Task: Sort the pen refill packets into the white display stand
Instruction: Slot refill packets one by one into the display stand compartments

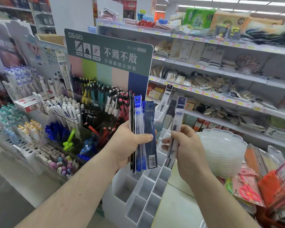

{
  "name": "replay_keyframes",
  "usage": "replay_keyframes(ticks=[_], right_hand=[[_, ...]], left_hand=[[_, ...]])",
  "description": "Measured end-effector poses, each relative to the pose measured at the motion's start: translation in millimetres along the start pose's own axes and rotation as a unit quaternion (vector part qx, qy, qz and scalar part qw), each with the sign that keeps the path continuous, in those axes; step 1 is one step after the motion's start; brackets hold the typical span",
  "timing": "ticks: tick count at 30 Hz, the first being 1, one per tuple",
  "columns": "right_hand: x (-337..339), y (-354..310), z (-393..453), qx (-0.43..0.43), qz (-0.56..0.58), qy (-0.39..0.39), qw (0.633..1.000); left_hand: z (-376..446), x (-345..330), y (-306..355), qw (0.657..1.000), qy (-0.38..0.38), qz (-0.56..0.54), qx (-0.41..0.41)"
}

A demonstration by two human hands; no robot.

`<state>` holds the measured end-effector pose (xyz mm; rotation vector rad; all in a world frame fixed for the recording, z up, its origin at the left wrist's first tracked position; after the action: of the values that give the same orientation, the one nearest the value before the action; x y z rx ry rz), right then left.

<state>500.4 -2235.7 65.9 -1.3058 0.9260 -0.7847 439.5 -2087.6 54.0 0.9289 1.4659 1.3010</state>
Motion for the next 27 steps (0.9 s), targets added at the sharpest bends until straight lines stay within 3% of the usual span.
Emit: replay_keyframes(ticks=[2, 9, 17, 23, 27], right_hand=[[-2, 1, -3, -0.021, 0.027, -0.008, 0.999], [-22, -6, -5, 0.023, -0.034, -0.084, 0.996], [-3, -4, -5, -0.003, 0.03, -0.047, 0.998], [-3, -4, -2, 0.005, -0.011, -0.076, 0.997], [-2, -5, -1, 0.032, -0.055, -0.028, 0.998]], left_hand=[[0, 0, -1, 1.0, 0.003, 0.002, -0.003], [-2, -6, 5, 0.999, -0.03, 0.013, -0.031], [-3, -3, 3, 1.0, -0.007, -0.003, -0.017], [-3, -4, 6, 1.0, -0.002, 0.001, -0.031], [-4, -6, 7, 0.999, 0.006, 0.014, -0.043]])
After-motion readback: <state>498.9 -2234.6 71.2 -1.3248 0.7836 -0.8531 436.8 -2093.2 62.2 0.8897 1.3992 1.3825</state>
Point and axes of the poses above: each hand's wrist, its own z-axis towards the middle knuckle, its own x-axis out of the back of the hand, y = z × x, the point moved 6 cm from there along z, towards the middle knuckle, and after that the axes turned 5 degrees about -y, right-handed, at the moved point
